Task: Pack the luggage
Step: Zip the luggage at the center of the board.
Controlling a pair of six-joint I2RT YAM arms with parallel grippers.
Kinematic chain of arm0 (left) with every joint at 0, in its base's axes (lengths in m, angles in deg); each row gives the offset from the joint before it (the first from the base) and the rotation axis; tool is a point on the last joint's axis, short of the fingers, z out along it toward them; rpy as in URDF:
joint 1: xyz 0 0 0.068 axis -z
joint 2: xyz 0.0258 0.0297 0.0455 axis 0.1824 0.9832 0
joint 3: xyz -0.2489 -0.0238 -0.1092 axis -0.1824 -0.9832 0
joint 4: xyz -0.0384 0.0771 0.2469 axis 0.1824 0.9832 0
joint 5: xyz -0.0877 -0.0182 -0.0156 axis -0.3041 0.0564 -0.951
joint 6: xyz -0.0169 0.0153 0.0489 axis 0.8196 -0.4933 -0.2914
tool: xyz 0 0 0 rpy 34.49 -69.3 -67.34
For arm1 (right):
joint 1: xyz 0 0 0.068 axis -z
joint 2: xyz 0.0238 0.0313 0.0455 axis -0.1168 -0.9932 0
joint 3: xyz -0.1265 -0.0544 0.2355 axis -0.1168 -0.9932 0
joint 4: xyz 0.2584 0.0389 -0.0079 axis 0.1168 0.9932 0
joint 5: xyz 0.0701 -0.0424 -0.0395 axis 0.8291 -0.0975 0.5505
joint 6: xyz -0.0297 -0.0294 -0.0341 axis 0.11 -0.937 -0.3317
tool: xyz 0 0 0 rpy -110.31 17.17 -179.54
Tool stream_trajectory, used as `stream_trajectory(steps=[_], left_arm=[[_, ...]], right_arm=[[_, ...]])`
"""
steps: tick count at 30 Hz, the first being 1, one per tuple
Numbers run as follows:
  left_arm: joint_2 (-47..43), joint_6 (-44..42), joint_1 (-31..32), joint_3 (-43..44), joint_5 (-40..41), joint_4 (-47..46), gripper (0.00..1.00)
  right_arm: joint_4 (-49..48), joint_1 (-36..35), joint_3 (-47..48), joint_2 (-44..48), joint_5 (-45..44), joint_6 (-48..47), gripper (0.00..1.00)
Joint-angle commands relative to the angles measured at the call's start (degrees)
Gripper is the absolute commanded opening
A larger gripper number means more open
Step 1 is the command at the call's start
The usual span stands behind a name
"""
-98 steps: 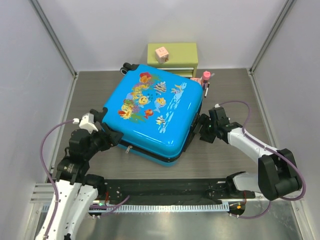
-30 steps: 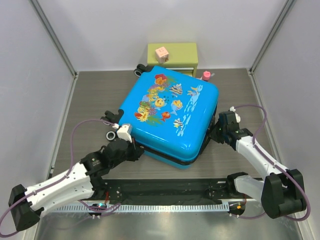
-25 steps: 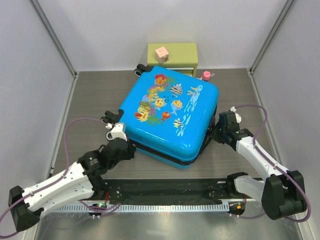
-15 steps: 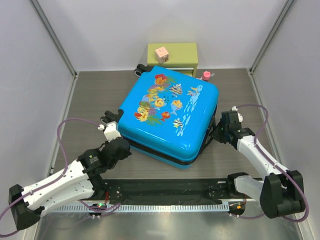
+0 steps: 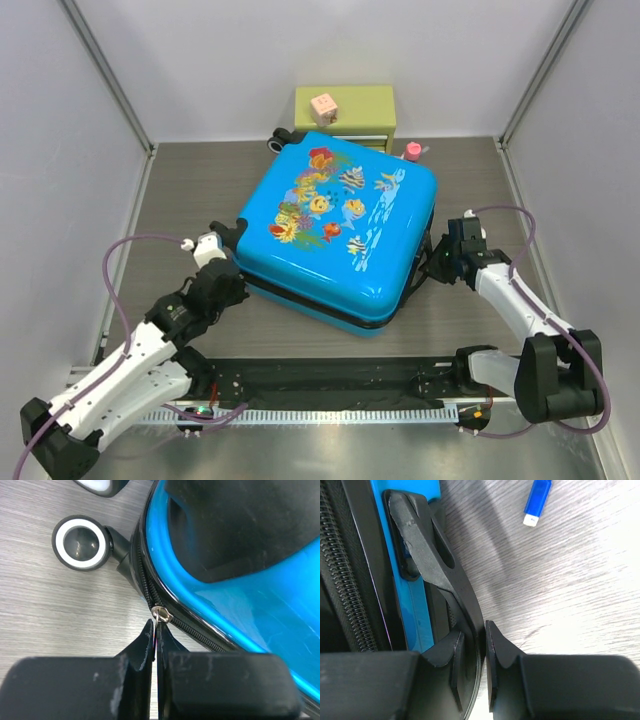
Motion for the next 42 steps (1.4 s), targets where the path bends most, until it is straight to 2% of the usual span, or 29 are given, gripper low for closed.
stream_trajectory(steps=[1, 5, 11, 17, 21, 25, 27, 28, 30, 31, 34, 39, 41, 42], left_arm=[[-0.5, -6.1, -6.1, 0.6, 13.1, -0.2, 0.0], [2.3, -9.5, -9.3, -0.1, 10.6, -5.5, 0.0], [4.6, -11.9, -18.4, 0.8, 5.7, -9.9, 0.0], [7.4, -15.3, -23.3, 2.1, 4.4, -13.3, 0.0], [8.8, -16.6, -26.3, 1.7, 0.4, -16.7, 0.0], [10.9, -17.2, -27.6, 4.7, -2.3, -15.8, 0.02], [10.3, -17.2, -27.6, 6.0, -3.3, -12.7, 0.18], [8.8, -17.0, -27.6, 6.8, -3.9, -10.0, 0.46], [6.8, -17.0, -27.7, 7.3, -5.2, -7.5, 0.68], [5.4, -17.1, -27.7, 7.3, -7.3, -6.5, 0.85], [0.1, -18.5, -27.6, 7.0, -11.2, -3.6, 0.99], [-4.2, -20.4, -27.7, 9.1, -18.9, -2.1, 1.0], [-2.4, -20.2, -27.7, 11.8, -21.8, -4.3, 1.0], [1.3, -19.7, -27.7, 13.0, -24.4, -5.1, 1.0]], right_arm=[[-3.4, 4.7, 2.4, -2.7, -16.8, -2.2, 0.01], [-3.9, 4.6, 3.2, -3.9, -17.1, -2.7, 0.01], [-5.2, 4.7, 3.7, -5.8, -17.4, -2.7, 0.01], [-6.5, 4.6, 5.7, -9.3, -18.2, -3.7, 0.01], [-6.8, 4.7, 7.2, -10.4, -18.0, -4.0, 0.01], [-6.7, 4.6, 7.4, -10.0, -17.1, -4.0, 0.01], [-6.7, 4.7, 6.8, -8.9, -17.1, -4.0, 0.01], [-6.6, 4.7, 6.4, -8.5, -17.1, -4.1, 0.01], [-6.5, 4.7, 5.4, -7.3, -17.1, -4.0, 0.01], [-6.4, 4.7, 5.1, -6.9, -16.9, -4.0, 0.01], [-6.2, 4.6, 4.0, -6.0, -16.5, -3.9, 0.01], [-5.2, 4.6, 3.5, -5.1, -17.1, -4.4, 0.01], [-4.8, 4.6, 3.5, -4.6, -17.3, -4.9, 0.01], [-4.6, 4.7, 3.5, -4.6, -17.5, -5.0, 0.01]])
